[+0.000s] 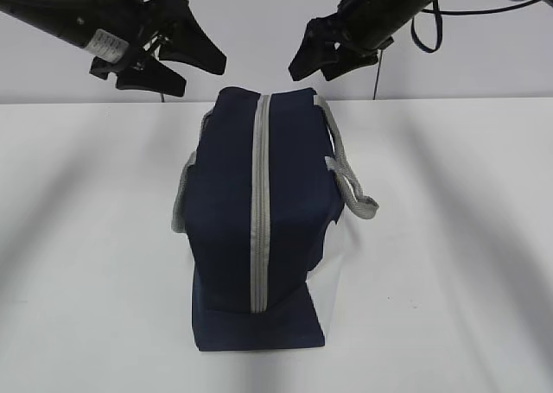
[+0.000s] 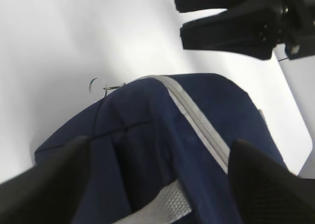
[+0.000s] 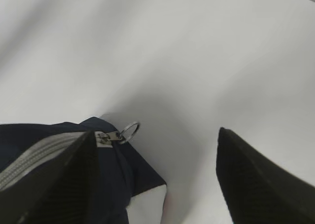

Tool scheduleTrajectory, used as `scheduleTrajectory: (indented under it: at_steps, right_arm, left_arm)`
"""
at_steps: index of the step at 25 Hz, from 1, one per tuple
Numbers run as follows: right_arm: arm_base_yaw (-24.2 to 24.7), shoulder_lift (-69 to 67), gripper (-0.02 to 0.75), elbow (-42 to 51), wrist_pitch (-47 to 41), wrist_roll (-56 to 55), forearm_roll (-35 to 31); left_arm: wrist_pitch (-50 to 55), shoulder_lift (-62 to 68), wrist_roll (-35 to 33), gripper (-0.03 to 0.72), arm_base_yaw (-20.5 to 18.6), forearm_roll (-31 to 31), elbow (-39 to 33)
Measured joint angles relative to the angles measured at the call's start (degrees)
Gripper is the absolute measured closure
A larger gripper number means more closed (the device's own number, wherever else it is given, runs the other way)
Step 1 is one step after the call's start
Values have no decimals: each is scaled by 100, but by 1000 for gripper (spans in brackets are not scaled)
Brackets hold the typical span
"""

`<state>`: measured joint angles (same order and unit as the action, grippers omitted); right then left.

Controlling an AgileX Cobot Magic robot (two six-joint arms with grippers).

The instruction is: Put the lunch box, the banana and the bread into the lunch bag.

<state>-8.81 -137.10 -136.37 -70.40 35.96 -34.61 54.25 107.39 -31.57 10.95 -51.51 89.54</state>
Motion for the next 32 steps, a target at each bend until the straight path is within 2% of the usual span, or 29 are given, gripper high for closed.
scheduleTrajectory:
  at_steps: [3,6,11,15,21,24,32]
  right_arm:
    - [0,149,182,0,-11,-1063,543]
    - [12,295,182,0,-32,-1743,693]
    - [12,753,182,344,-54,-2330,716]
    - [2,1217,181,1115,-53,-2394,846]
    - [-29,2219,181,2601,-53,-2340,1061]
    - [-29,2847,182,3331,-53,-2332,1125]
    - [-29,4900,181,5137,-53,-2268,1279]
  left_arm:
    - [67,-174,649,141,0,730,0]
    - [245,-380,1246,144,0,1584,0]
    - [643,-814,2119,146,5,3044,0]
    - [1125,-1147,2505,146,5,3853,0]
    - [1643,-1649,2654,146,5,4095,-24]
    - [1650,-1985,2747,151,5,4122,-330]
    - [1412,-3155,2874,198,5,4410,-2304]
